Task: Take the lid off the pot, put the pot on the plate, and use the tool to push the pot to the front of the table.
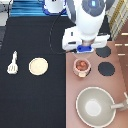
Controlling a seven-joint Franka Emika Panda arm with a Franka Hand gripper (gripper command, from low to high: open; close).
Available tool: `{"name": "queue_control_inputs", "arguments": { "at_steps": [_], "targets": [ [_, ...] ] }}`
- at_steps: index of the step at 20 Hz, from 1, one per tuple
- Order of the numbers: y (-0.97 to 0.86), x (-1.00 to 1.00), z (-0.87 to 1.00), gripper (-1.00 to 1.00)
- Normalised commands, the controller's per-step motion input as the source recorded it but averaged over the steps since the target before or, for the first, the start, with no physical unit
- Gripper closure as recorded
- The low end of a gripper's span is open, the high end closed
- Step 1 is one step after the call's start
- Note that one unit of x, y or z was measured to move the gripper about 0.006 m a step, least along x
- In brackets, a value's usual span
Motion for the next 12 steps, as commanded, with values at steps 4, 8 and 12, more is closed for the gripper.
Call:
{"name": "queue_control_inputs", "arguments": {
  "at_steps": [4,8,12],
  "targets": [
    [-0.30,-1.00,-0.77,1.00],
    [-0.02,-1.00,-0.86,1.00],
    [0.25,-0.99,-0.77,1.00]
  ]
}}
